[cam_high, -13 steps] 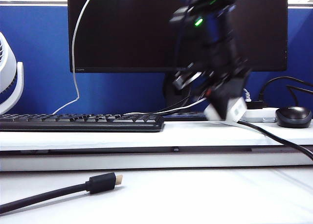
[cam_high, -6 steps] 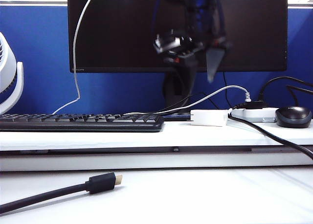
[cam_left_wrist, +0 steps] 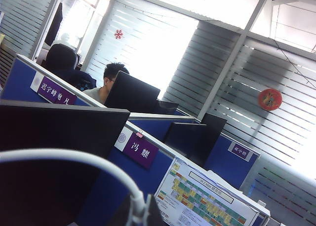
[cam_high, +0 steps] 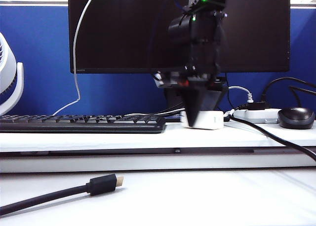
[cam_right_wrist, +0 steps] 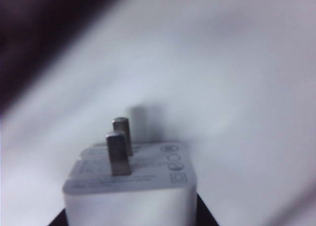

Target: Pick up the Type-C charging cable and the charging base, insert one end of the Type-C charger into the corresponding slot on the base, and finally place the plugged-in charger back on the table.

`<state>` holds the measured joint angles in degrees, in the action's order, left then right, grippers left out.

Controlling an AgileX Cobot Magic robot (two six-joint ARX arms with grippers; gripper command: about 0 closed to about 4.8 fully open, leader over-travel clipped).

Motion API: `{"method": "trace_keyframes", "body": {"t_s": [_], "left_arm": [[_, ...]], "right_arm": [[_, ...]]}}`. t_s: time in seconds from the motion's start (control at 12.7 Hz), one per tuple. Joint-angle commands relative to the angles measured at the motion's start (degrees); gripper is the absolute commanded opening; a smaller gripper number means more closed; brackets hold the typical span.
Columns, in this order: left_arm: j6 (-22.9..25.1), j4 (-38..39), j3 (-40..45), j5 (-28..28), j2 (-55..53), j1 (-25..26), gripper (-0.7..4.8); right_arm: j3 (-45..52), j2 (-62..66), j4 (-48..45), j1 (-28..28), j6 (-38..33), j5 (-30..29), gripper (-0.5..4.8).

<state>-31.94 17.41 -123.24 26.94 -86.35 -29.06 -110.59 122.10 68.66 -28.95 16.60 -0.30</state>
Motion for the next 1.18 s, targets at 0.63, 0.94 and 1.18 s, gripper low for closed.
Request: {"method": "trace_keyframes", "body": {"t_s": [0.63, 0.94, 1.18], "left_arm": [[0.0, -0.3, -0.2, 0.3, 0.8, 0.0, -0.06], [0.1, -0.1, -0.2, 0.5, 0.8, 0.0, -0.06], [0.2, 0.0, -0.2, 0.5, 0.8, 0.0, -0.06]], "right_arm": [[-5.9, 6.9, -26.3, 0.6, -34.8, -51.0, 0.01], [-8.2, 8.2, -24.3, 1.5, -36.4, -46.0, 4.79], [-15.4, 3.5, -17.3, -2.4, -27.2, -37.6, 4.79]]}}
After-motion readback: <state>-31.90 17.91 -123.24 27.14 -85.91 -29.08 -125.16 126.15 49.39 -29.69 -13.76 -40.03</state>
